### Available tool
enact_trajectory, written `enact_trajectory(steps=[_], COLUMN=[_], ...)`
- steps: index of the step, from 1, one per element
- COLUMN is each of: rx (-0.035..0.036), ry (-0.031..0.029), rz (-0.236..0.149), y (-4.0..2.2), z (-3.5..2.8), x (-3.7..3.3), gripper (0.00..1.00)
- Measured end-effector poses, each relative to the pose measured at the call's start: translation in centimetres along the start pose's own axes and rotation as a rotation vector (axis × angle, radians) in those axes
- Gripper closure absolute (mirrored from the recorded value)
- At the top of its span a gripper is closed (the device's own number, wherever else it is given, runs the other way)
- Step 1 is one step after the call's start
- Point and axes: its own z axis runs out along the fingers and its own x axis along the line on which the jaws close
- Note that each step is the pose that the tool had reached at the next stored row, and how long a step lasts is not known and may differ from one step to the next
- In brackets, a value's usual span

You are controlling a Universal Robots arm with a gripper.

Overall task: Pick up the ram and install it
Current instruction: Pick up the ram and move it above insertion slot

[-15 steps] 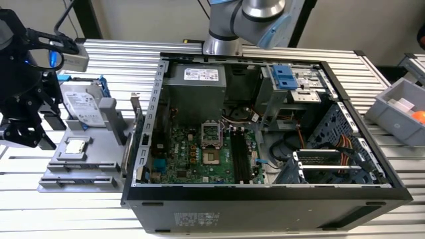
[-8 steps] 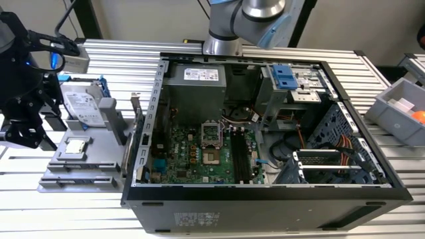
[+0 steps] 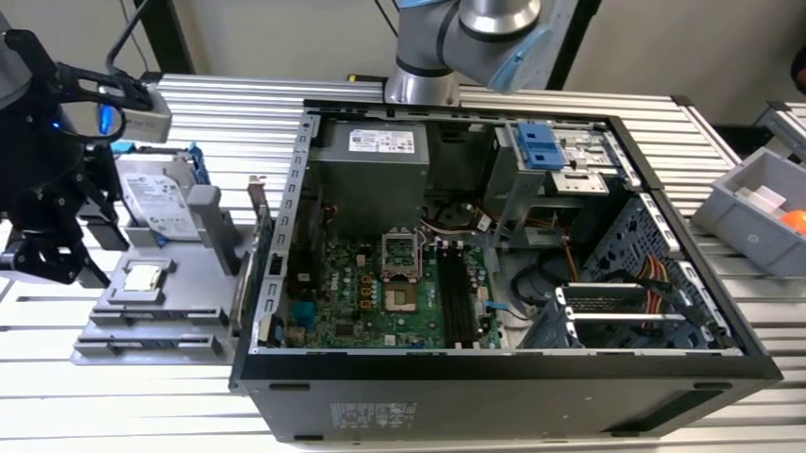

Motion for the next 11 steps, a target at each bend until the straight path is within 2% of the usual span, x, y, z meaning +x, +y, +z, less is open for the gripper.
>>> enact_trajectory(steps=[11], rx=[-0.0003], ry=[-0.0001], rz=[0.000], y=[0.00], z=[0.78], x=[0.00], gripper=[0.00])
